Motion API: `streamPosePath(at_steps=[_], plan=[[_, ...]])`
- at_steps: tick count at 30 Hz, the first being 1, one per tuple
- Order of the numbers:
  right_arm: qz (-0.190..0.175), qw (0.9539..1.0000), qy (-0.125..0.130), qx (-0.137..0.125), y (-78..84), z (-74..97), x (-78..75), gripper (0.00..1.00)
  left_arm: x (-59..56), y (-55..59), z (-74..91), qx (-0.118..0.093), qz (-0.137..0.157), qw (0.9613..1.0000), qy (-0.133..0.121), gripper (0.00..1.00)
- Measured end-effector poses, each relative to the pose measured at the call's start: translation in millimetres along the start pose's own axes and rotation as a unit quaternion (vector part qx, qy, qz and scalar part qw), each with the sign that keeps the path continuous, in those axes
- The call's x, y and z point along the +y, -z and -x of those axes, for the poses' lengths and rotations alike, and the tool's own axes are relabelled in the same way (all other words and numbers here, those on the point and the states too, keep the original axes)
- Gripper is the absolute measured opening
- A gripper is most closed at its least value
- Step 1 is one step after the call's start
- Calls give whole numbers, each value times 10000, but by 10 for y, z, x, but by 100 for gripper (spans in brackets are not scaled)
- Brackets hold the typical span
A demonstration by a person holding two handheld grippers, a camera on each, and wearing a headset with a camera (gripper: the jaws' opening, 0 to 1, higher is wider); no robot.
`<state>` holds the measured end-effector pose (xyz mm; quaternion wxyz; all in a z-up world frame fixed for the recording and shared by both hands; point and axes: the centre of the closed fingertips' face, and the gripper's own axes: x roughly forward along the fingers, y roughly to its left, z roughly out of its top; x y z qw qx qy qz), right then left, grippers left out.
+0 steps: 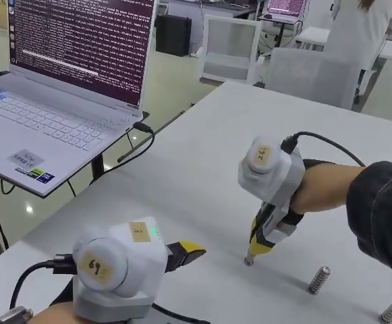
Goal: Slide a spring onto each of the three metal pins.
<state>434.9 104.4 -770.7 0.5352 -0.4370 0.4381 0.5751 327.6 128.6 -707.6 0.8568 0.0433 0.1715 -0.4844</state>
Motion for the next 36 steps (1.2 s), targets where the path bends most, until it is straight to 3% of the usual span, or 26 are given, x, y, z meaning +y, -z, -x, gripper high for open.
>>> streamPosePath(at_steps=[14,36], plan=[[-16,10000,24,44,21,-159,-1,9,16,35,18,7,31,10000,-6,78],[-37,10000,7,-18,19,-178,19,10,5,32,13,15,33,10000,24,78]])
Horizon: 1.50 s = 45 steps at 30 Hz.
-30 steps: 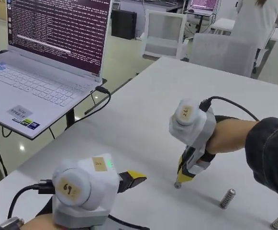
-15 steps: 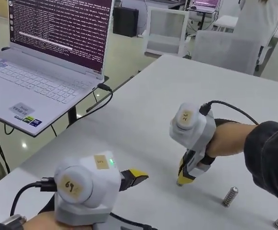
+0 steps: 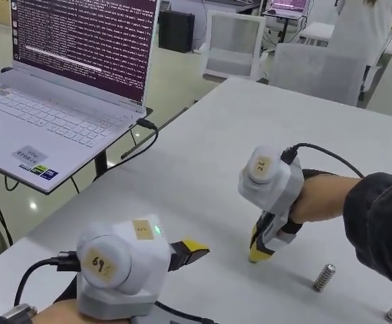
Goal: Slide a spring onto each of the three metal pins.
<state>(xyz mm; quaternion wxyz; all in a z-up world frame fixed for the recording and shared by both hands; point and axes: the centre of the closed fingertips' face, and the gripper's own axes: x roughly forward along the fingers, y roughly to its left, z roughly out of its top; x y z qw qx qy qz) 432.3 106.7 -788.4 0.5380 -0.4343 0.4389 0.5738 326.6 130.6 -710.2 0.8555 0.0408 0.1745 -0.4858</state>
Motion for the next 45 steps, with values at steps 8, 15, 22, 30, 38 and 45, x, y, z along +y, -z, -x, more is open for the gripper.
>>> streamPosePath(at_steps=[8,15,22,30,38,45], plan=[[-40,9999,10,-107,-24,32,1,16,-4,-2,6,13,-8,10000,-1,78],[-117,9997,47,-198,-19,84,-13,23,-2,-6,7,22,-17,10000,-2,78],[-212,9993,104,-294,-7,127,-20,28,-4,-16,3,7,-33,10000,-6,78],[-346,9980,175,-506,5,206,-18,34,10,-37,0,11,-56,10000,-19,78],[-503,9943,399,-854,14,336,-34,44,-4,-60,-21,9,-73,10000,-19,78],[-688,9871,576,-1327,-45,519,-28,50,-2,-98,-7,-6,-101,9999,-41,78]])
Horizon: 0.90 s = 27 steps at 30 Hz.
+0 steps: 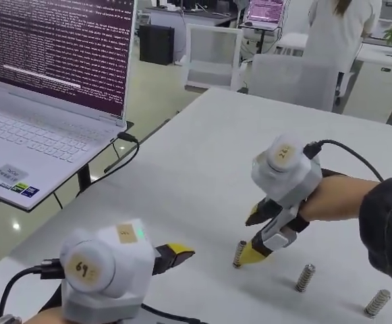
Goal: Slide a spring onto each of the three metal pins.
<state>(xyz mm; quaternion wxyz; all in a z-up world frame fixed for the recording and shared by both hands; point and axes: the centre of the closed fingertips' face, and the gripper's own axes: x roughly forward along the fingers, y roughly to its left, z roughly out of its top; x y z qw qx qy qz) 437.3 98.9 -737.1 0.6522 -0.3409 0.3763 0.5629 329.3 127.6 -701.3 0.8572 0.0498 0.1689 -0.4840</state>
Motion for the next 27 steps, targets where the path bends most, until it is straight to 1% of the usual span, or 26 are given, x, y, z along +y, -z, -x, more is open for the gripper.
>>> streamPosePath(at_steps=[3,6,8,9,11,14,15,17,18,20,23,27], plan=[[-90,9998,54,-143,-2,48,3,52,-3,-19,3,-5,-24,10000,0,78],[-142,9996,129,-224,22,95,9,55,-8,-37,2,-12,-42,10000,-1,78],[-220,9990,164,-348,14,135,21,57,-14,-53,0,-17,-48,10000,2,78],[-247,9986,219,-414,11,160,17,58,-23,-67,-2,-18,-56,10000,7,78],[-258,9981,265,-485,16,206,26,61,-31,-82,-8,-25,-64,10000,10,78],[-292,9973,334,-584,20,267,28,63,-41,-97,-12,-25,-82,10000,19,78],[-320,9966,391,-650,21,298,21,64,-40,-105,-13,-28,-88,10000,17,78],[-348,9959,428,-713,27,344,23,65,-43,-123,-15,-30,-99,9999,11,78],[-407,9946,464,-835,8,380,16,66,-45,-138,-14,-35,-103,9999,7,78],[-457,9933,505,-934,10,438,18,66,-48,-160,-14,-39,-114,9999,2,78],[-472,9918,597,-1029,29,497,30,68,-44,-171,-15,-34,-121,9999,-5,78],[-558,9886,716,-1200,64,584,43,69,-54,-190,-19,-35,-149,9999,-7,78]])
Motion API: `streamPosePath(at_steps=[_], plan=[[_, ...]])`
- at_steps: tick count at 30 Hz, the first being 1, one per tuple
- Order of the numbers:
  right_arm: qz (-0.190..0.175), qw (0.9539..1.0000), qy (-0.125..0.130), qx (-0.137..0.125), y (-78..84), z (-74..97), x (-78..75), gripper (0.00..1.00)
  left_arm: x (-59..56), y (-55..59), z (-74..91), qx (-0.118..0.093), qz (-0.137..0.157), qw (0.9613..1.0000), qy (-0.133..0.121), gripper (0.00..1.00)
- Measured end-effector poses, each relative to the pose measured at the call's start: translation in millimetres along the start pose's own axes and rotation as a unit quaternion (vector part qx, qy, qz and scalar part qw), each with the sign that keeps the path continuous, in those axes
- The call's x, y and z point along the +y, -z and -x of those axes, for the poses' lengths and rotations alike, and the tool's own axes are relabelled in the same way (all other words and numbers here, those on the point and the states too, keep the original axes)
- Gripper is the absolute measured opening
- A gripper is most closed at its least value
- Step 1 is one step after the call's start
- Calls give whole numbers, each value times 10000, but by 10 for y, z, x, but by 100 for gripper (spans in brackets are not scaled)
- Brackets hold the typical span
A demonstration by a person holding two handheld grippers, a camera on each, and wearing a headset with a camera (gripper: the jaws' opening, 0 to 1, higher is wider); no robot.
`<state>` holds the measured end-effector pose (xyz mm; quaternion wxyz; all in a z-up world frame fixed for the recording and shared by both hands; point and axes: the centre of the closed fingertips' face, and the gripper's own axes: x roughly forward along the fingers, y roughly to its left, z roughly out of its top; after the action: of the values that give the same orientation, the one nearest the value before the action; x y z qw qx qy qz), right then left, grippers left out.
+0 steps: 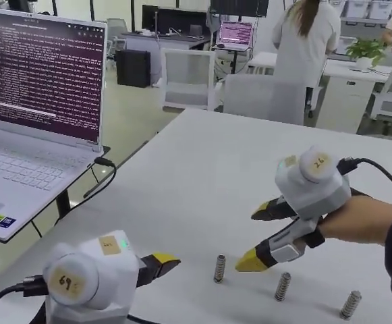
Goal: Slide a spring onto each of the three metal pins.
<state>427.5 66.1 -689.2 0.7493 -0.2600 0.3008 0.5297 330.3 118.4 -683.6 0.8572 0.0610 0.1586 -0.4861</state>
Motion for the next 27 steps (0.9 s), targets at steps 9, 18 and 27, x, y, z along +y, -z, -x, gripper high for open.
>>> streamPosePath(at_steps=[9,18,27], plan=[[-268,9986,303,-336,85,208,-19,71,-24,-32,-10,0,-31,10000,6,78],[-551,9943,648,-650,218,435,-10,73,-25,-62,-17,-1,-65,10000,28,78],[-813,9876,972,-928,342,685,8,73,-32,-95,-33,-10,-97,9999,42,78]])
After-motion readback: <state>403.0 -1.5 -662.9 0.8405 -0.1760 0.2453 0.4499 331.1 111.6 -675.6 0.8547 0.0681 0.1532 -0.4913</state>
